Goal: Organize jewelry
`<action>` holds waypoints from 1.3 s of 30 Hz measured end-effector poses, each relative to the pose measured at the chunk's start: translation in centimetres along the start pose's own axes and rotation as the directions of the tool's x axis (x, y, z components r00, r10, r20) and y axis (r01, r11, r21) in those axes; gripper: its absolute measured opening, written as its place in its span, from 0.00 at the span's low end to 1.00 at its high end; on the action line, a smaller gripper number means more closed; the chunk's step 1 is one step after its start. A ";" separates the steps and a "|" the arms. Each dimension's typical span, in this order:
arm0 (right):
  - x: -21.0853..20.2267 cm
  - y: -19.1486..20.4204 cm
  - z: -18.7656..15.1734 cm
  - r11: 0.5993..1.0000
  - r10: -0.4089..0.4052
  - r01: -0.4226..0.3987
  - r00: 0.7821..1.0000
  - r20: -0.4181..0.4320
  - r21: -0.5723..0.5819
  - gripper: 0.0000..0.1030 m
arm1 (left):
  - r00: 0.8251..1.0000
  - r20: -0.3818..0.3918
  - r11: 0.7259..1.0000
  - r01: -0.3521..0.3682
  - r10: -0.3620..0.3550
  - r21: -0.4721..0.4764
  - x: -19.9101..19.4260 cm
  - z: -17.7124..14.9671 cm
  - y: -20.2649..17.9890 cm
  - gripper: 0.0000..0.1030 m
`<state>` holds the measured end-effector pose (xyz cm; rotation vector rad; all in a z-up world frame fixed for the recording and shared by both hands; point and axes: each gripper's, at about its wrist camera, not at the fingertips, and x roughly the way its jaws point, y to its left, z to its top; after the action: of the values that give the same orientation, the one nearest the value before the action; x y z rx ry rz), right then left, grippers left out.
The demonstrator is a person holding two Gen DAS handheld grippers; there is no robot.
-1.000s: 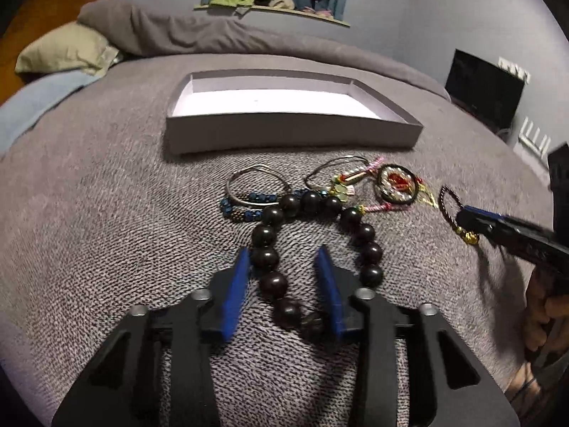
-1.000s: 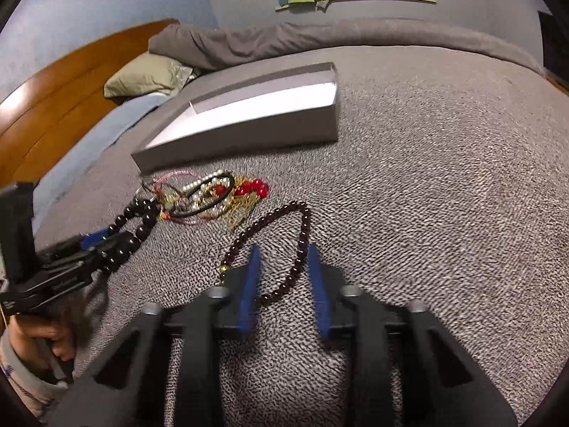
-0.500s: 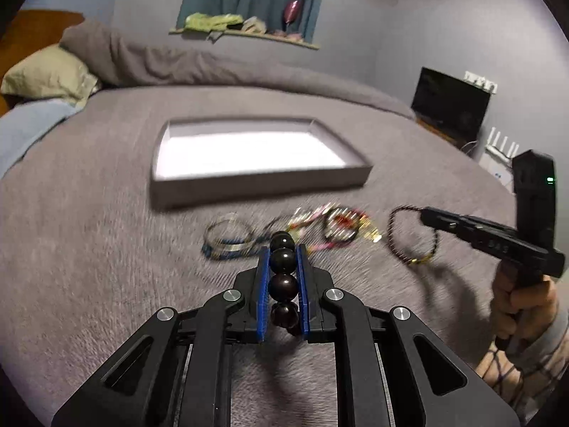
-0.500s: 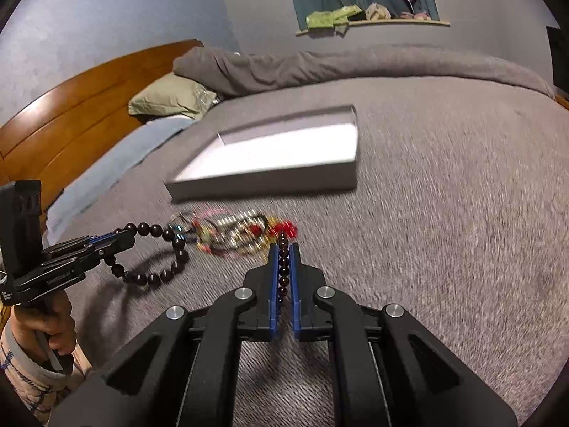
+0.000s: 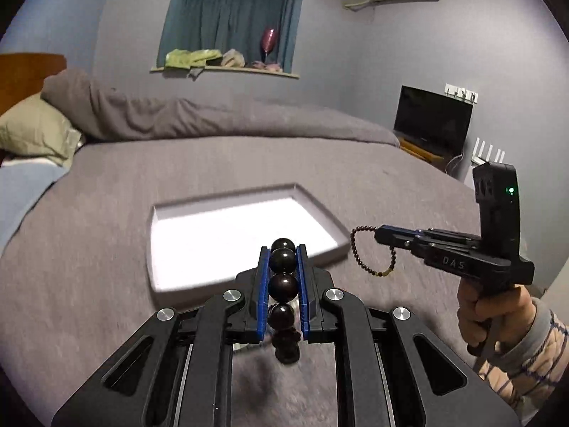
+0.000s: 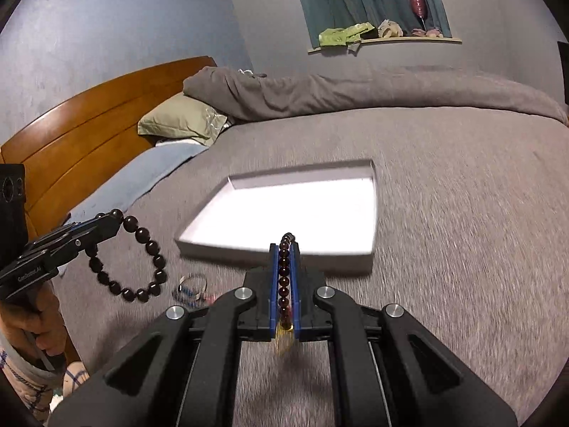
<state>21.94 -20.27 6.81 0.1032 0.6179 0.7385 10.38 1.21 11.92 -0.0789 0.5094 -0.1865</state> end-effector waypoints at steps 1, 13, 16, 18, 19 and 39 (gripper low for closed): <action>0.6 -0.1 0.7 1.000 0.004 -0.004 1.000 -0.002 0.005 0.06 | 1.000 0.005 1.000 -0.001 0.001 0.002 0.2 0.4 0.2 0.14; 9.5 -0.6 4.0 1.000 -0.015 0.017 0.995 -0.103 0.021 0.06 | 0.997 -0.060 0.999 -0.043 0.044 0.010 8.8 3.0 2.5 0.14; 11.0 -0.9 3.8 0.999 -0.018 0.022 0.992 -0.128 0.029 0.06 | 0.994 -0.092 0.998 -0.062 0.062 0.003 10.8 2.3 3.5 0.14; 12.0 -1.4 3.5 0.999 -0.037 0.042 0.988 -0.152 0.029 0.06 | 0.990 -0.118 0.997 -0.077 0.074 -0.014 11.8 1.8 4.3 0.14; 12.3 -1.7 3.3 0.998 -0.050 0.055 0.986 -0.161 0.026 0.06 | 0.986 -0.141 0.995 -0.092 0.086 -0.032 12.4 1.2 5.2 0.14; 5.9 -2.4 -1.0 0.992 -0.127 0.127 0.991 -0.031 -0.003 0.42 | 0.986 -0.015 0.979 -0.166 0.165 -0.115 6.4 -5.3 7.0 0.67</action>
<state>26.18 -18.30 2.33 0.0512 0.6480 0.6185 14.33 6.64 3.47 -0.1487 0.5291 0.0058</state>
